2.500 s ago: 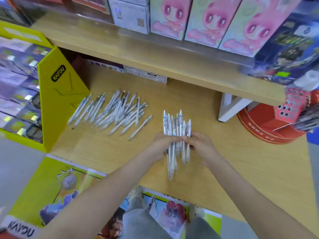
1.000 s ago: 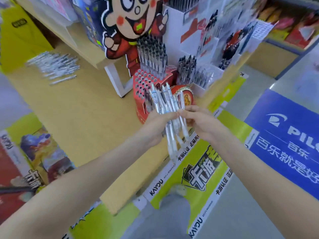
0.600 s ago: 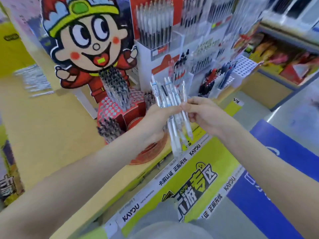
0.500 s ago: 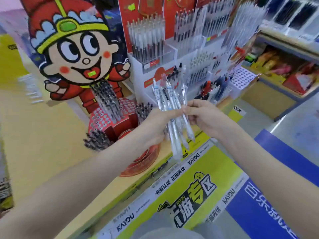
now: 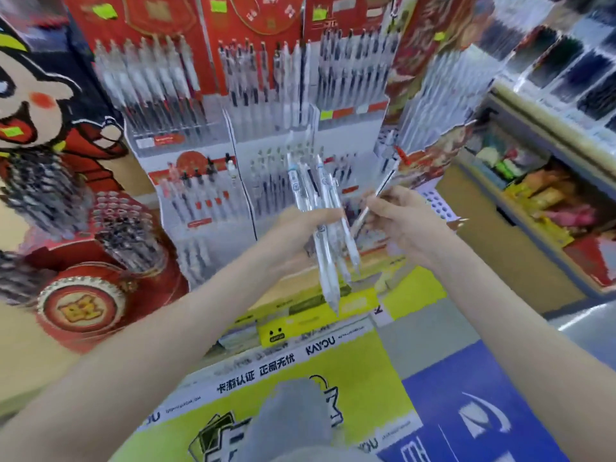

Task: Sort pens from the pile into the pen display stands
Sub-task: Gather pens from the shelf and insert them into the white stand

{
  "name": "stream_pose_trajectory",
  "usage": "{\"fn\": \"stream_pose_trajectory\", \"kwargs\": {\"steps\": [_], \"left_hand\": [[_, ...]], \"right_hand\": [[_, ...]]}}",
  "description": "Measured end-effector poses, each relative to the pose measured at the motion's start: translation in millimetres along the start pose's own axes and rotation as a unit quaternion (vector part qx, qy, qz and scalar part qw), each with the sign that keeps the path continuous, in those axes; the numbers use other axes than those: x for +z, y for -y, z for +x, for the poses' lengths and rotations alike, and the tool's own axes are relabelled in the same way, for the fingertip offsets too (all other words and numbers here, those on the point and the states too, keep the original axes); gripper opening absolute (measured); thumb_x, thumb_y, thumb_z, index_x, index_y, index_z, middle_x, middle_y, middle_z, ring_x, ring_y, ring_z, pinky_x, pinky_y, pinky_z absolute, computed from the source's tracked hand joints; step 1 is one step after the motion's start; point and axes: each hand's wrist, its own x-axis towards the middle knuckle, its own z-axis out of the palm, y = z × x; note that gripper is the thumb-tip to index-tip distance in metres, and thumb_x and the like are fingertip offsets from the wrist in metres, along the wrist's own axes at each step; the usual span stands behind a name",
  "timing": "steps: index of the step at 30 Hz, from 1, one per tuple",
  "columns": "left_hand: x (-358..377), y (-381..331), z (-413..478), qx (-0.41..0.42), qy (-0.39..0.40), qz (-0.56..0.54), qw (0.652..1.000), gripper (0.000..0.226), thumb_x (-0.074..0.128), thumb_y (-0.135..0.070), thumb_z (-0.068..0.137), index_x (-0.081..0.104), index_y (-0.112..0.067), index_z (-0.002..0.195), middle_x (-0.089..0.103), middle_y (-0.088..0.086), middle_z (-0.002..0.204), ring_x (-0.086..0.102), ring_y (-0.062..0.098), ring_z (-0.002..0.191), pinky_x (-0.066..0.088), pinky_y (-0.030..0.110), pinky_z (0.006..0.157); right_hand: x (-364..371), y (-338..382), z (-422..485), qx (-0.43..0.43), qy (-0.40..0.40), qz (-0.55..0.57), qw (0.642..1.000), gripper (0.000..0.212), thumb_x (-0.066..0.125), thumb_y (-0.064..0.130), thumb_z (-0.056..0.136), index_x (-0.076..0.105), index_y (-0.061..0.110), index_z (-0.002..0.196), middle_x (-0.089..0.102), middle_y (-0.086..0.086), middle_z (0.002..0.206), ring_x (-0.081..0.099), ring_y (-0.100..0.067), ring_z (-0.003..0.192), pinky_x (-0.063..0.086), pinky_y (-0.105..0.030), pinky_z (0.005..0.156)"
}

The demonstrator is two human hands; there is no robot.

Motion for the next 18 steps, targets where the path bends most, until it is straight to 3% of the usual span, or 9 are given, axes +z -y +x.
{"fn": "stream_pose_trajectory", "kwargs": {"steps": [3, 8, 10, 12, 14, 18], "left_hand": [[27.8, -2.6, 23.4, -0.006, -0.028, 0.002, 1.000, 0.015, 0.068, -0.003, 0.086, 0.062, 0.003, 0.098, 0.065, 0.018, 0.080, 0.065, 0.017, 0.052, 0.051, 0.021, 0.044], [65.9, -9.1, 71.0, 0.007, -0.016, 0.019, 1.000, 0.018, 0.067, 0.000, 0.086, 0.065, 0.004, 0.104, 0.072, 0.008, 0.079, 0.069, 0.014, 0.062, 0.054, 0.023, 0.053], [77.1, -15.6, 87.9, 0.002, -0.036, 0.037, 0.999, 0.027, 0.072, -0.009, 0.084, 0.064, 0.000, 0.108, 0.071, 0.003, 0.093, 0.067, 0.013, 0.085, 0.051, 0.024, 0.074], [83.9, -20.5, 100.6, 0.001, -0.055, 0.034, 0.998, 0.031, 0.074, -0.015, 0.083, 0.062, -0.004, 0.109, 0.063, -0.002, 0.109, 0.055, 0.013, 0.104, 0.035, 0.028, 0.095], [84.1, -23.6, 111.0, 0.006, -0.072, 0.016, 0.997, 0.024, 0.073, -0.016, 0.085, 0.058, -0.007, 0.101, 0.057, -0.006, 0.100, 0.049, 0.007, 0.089, 0.028, 0.028, 0.093], [83.4, -18.7, 115.1, 0.038, -0.100, -0.001, 0.994, 0.021, 0.070, -0.013, 0.086, 0.049, -0.014, 0.085, 0.053, -0.012, 0.077, 0.048, 0.006, 0.071, 0.036, 0.020, 0.076]], "right_hand": [[-35.0, 3.0, 27.1, -0.006, 0.024, -0.032, 0.999, 0.004, 0.054, 0.000, 0.090, 0.055, 0.002, 0.087, 0.056, -0.015, 0.076, 0.056, -0.011, 0.053, 0.051, -0.022, 0.056], [-68.7, 4.9, 76.3, 0.006, 0.077, -0.067, 0.995, 0.008, 0.058, 0.002, 0.089, 0.054, 0.000, 0.095, 0.051, -0.013, 0.070, 0.053, -0.015, 0.050, 0.049, -0.026, 0.050], [-84.2, 9.3, 96.0, 0.002, 0.070, -0.064, 0.995, 0.008, 0.057, 0.005, 0.090, 0.054, 0.000, 0.096, 0.050, -0.011, 0.068, 0.052, -0.013, 0.048, 0.046, -0.025, 0.048], [-105.0, 8.6, 113.9, -0.011, 0.051, -0.069, 0.996, 0.009, 0.058, 0.006, 0.091, 0.055, -0.001, 0.097, 0.052, -0.010, 0.068, 0.054, -0.015, 0.052, 0.048, -0.027, 0.052], [-127.3, 0.8, 128.4, -0.024, 0.029, -0.089, 0.995, 0.007, 0.059, 0.007, 0.092, 0.057, 0.000, 0.093, 0.059, -0.011, 0.069, 0.061, -0.018, 0.061, 0.053, -0.030, 0.062], [-159.9, -19.5, 141.1, -0.042, 0.020, -0.181, 0.982, 0.007, 0.055, 0.004, 0.093, 0.056, 0.005, 0.087, 0.066, -0.014, 0.079, 0.068, -0.015, 0.072, 0.055, -0.024, 0.069]]}}
